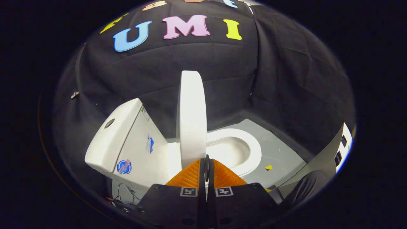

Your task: Open the toilet lid.

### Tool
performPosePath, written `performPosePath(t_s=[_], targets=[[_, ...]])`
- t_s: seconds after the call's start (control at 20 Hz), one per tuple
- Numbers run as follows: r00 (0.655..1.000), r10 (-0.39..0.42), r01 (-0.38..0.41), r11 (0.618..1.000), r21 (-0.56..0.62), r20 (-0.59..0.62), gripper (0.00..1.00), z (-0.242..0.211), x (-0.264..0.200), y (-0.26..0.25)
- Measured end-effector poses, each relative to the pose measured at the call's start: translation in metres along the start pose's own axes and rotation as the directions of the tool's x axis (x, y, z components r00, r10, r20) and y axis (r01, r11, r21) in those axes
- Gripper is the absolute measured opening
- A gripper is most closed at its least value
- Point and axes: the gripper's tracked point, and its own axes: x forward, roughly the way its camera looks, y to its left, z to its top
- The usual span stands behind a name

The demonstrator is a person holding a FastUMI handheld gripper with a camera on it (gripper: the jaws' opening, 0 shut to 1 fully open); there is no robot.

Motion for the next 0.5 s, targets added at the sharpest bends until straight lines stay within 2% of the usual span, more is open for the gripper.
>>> performPosePath(t_s=[0.25,0.5], targets=[[0.998,0.011,-0.006,0.995,-0.103,0.055,0.06,-0.002,-0.011,0.040],[0.996,0.034,-0.022,0.989,-0.148,0.080,0.07,-0.007,-0.016,0.075]])
